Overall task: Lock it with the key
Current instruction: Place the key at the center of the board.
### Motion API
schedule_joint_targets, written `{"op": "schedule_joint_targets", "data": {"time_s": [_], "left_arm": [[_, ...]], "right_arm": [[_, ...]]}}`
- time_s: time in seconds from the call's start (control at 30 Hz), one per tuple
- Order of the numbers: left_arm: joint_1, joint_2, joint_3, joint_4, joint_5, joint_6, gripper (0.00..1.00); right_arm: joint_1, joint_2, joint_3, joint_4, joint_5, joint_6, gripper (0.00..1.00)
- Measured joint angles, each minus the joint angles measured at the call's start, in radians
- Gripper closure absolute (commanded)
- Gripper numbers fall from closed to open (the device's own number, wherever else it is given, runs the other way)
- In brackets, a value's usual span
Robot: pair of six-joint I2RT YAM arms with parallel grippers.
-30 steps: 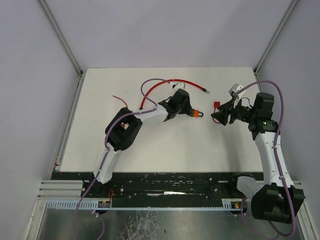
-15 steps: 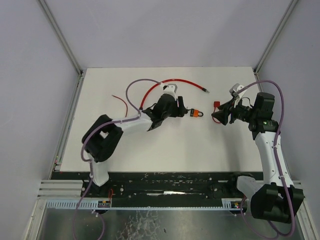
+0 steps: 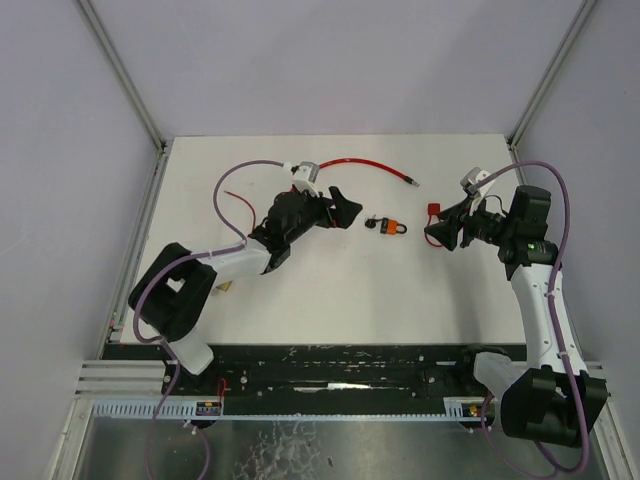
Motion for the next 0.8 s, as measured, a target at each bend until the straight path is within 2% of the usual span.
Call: {"op": "schedule_joint_targets", "data": {"time_s": [0.17, 0.37, 0.63, 0.8], "left_arm": [[0.068, -0.008, 0.0, -0.021, 0.065, -0.103, 0.04], [0.166, -0.034, 0.01, -0.145, 0.151, -0.198, 0.06], [0.353, -0.131, 0.021, -0.399, 0.206, -0.225, 0.07], [0.404, -0.187, 0.046, -0.56, 0.185, -0.196, 0.07]], "right_arm": [[0.0, 0.0, 0.0, 0.0, -0.001, 0.0, 0.4], [0.0, 0.0, 0.0, 0.0, -0.003, -0.001, 0.41], [-0.001, -0.008, 0.0, 0.0, -0.027, 0.0, 0.41], [-0.001, -0.021, -0.001, 0.0, -0.038, 0.001, 0.41]]}}
